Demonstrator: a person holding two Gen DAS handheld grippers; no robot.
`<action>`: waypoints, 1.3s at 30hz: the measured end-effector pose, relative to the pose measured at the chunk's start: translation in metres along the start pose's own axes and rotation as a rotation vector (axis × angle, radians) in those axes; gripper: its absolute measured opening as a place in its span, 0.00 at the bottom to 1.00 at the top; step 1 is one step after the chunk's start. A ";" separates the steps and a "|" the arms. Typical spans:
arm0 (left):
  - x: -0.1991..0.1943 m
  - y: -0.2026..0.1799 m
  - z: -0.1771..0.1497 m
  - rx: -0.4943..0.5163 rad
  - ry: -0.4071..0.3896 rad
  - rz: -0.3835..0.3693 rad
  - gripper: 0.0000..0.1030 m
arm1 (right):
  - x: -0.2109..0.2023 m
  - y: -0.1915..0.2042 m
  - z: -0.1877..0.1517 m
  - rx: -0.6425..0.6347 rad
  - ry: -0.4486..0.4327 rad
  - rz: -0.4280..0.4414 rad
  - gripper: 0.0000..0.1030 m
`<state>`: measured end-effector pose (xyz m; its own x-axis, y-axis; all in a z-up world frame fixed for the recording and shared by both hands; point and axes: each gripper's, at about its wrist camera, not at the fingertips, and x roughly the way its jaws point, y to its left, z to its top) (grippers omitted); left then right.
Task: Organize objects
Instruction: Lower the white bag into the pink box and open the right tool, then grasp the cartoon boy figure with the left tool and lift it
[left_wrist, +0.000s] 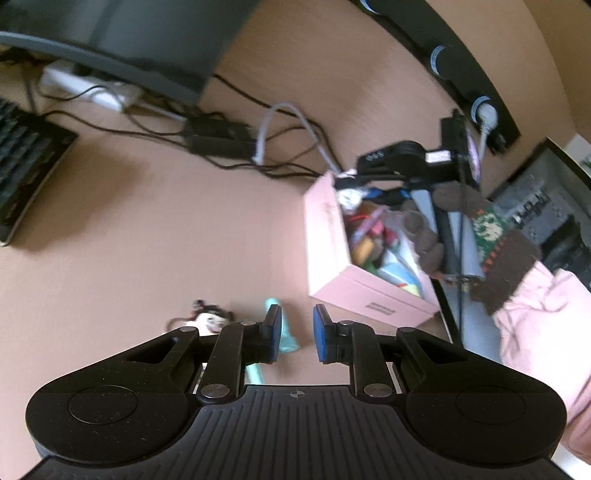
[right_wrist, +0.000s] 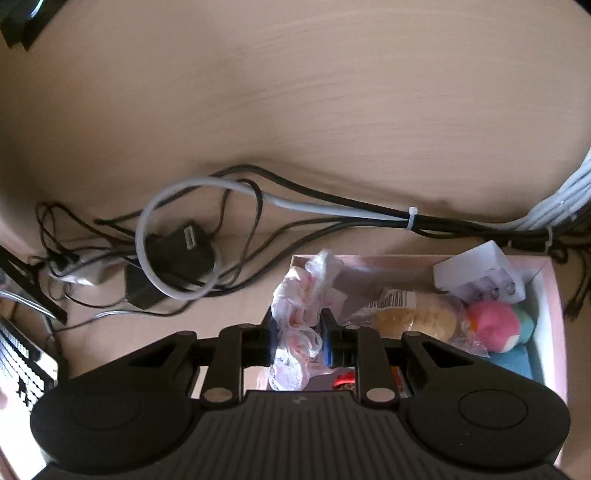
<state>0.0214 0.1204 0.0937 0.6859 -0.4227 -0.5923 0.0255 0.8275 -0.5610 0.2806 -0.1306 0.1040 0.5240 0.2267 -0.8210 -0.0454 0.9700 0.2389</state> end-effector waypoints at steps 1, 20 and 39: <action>0.000 0.004 0.001 -0.012 0.000 0.004 0.20 | -0.001 0.003 0.000 -0.003 0.005 -0.025 0.21; -0.014 0.020 -0.008 -0.018 0.023 0.060 0.20 | 0.012 -0.018 -0.004 -0.090 0.115 -0.162 0.59; -0.008 -0.014 -0.019 0.421 0.043 0.211 0.20 | -0.175 -0.097 -0.151 -0.029 -0.227 -0.183 0.85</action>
<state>0.0022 0.1053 0.0951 0.6772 -0.2368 -0.6966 0.1876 0.9711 -0.1477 0.0644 -0.2508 0.1465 0.7024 0.0254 -0.7113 0.0450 0.9958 0.0800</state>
